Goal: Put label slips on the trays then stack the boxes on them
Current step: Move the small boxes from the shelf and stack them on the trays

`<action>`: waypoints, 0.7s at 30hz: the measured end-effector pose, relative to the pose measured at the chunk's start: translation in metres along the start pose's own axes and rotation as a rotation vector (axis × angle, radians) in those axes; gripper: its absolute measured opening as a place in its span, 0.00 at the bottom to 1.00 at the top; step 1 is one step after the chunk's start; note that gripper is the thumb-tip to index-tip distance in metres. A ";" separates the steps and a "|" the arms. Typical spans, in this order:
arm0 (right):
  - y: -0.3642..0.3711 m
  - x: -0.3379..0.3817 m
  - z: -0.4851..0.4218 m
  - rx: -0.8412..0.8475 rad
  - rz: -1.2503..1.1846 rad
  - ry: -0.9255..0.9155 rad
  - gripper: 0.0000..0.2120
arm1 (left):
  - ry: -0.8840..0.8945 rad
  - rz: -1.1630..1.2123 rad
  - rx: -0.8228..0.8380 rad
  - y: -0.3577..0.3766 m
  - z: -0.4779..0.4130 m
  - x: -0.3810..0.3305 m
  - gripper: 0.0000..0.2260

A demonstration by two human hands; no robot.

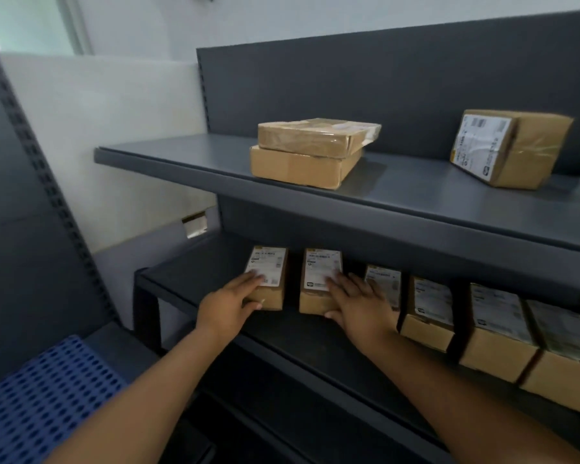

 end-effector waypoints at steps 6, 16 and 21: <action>-0.035 0.068 0.007 -0.086 -0.109 -0.219 0.32 | -0.179 -0.243 -0.101 -0.099 0.062 0.011 0.26; -0.099 0.259 0.035 -0.148 -0.300 -0.561 0.32 | -0.395 -0.545 -0.266 -0.297 0.212 0.044 0.26; -0.131 0.371 0.058 -0.165 -0.376 -0.704 0.32 | -0.536 -0.646 -0.336 -0.399 0.299 0.071 0.27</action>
Point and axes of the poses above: each hand's wrist, its own z-axis away from the middle knuckle, its own y-axis out of the palm, x = y × z, the point moved 7 cm from there along -z, towards the middle knuckle, and after that the axes turned 9 degrees about -x, right-handed, at the moved point
